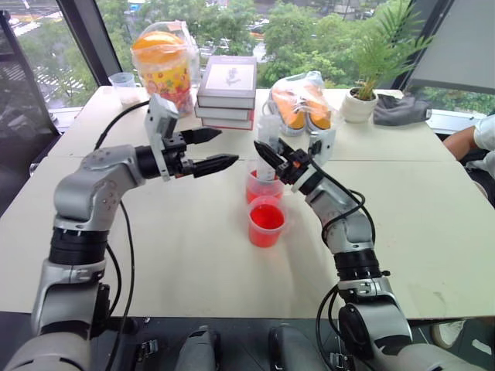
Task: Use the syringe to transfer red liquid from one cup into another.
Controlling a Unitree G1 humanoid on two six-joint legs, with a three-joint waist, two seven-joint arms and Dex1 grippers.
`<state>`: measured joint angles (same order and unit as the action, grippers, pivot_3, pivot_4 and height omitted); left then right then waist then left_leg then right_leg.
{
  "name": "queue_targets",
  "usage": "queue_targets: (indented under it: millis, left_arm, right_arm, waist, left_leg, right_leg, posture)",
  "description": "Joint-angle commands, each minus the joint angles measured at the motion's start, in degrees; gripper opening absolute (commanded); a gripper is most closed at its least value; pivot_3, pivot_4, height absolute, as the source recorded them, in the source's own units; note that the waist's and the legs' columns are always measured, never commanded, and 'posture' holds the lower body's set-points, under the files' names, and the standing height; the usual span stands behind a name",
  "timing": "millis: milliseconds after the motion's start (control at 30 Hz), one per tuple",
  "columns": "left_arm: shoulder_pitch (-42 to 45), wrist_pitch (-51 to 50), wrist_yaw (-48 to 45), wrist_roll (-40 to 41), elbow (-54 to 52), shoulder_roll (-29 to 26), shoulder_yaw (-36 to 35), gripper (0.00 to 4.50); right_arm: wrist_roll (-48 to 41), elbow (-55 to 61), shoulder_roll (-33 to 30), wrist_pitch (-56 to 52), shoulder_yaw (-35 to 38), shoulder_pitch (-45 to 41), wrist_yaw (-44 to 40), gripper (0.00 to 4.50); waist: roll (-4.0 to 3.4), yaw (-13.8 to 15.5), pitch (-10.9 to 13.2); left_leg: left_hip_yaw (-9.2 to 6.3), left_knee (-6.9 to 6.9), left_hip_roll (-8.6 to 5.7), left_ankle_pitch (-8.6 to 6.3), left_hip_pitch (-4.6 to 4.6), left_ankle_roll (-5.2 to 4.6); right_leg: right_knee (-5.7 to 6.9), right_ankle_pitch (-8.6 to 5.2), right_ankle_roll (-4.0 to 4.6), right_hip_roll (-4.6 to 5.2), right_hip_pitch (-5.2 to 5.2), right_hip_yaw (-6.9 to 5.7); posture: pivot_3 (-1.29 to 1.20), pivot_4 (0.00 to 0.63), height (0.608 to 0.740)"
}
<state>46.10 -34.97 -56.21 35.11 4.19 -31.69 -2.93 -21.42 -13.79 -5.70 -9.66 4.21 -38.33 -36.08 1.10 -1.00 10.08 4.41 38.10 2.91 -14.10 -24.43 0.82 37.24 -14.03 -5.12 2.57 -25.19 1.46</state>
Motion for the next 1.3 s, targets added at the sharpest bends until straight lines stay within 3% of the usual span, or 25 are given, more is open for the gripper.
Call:
queue_targets:
  millis: [33,467,733,867,1067,1300]
  left_arm:
    - [4.5,3.5,-0.9,-2.0,3.6,1.5,0.5,4.50]
    - [20.1,14.6,-4.9,-9.1,29.5,11.5,1.8,4.50]
    - [23.8,15.6,-7.1,-9.2,36.3,14.0,0.0,4.50]
    - [23.9,15.6,-7.7,-9.3,36.9,14.0,-0.5,3.16]
    - [23.9,15.5,-8.3,-9.4,36.9,13.8,-1.0,0.08]
    - [25.7,16.4,-7.5,-9.3,37.2,13.1,-2.3,0.03]
  right_arm:
    - [0.4,1.5,-0.2,1.6,-0.9,0.2,-0.5,1.36]
    - [3.7,-0.3,-2.2,4.2,-4.1,1.6,-2.4,1.36]
    - [4.6,-0.7,-3.1,4.7,-4.9,1.8,-3.1,1.36]
    - [4.8,-1.0,-3.1,4.8,-5.1,1.6,-3.1,1.36]
    - [5.0,-1.5,-3.5,4.0,-5.5,1.0,-3.6,1.36]
    - [4.6,-1.5,-4.9,-1.3,-6.3,-0.1,-4.5,1.36]
  waist:
    - [0.00,0.0,0.0]
    - [0.00,-0.1,0.0]
    - [0.00,-0.3,0.0]
    - [0.01,-0.2,0.0]
    - [0.01,-0.2,0.0]
    - [0.01,-0.2,0.0]
  left_leg:
    - [0.00,0.00,0.00,0.00,0.00,0.00]
    - [-0.01,0.01,-0.01,0.00,0.02,0.00]
    - [-0.03,0.01,-0.01,0.00,0.03,0.00]
    - [-0.03,0.02,-0.01,0.00,0.03,0.00]
    - [-0.03,0.02,-0.01,0.00,0.04,0.00]
    - [-0.04,0.03,-0.01,0.00,0.04,0.00]
  right_leg:
    - [0.00,0.00,0.00,0.00,0.00,0.00]
    - [0.00,0.00,-0.01,-0.04,0.02,0.00]
    - [0.00,0.00,-0.01,-0.05,0.03,0.00]
    - [0.01,0.00,-0.01,-0.05,0.04,0.00]
    - [0.01,0.00,-0.01,-0.04,0.06,0.00]
    - [0.01,0.00,-0.01,-0.04,0.06,0.00]
  posture:
    - [0.00,0.150,0.740]
    - [0.00,0.150,0.740]
    - [0.00,0.150,0.740]
    - [0.00,0.150,0.740]
    - [0.00,0.150,0.740]
    - [0.00,0.150,0.740]
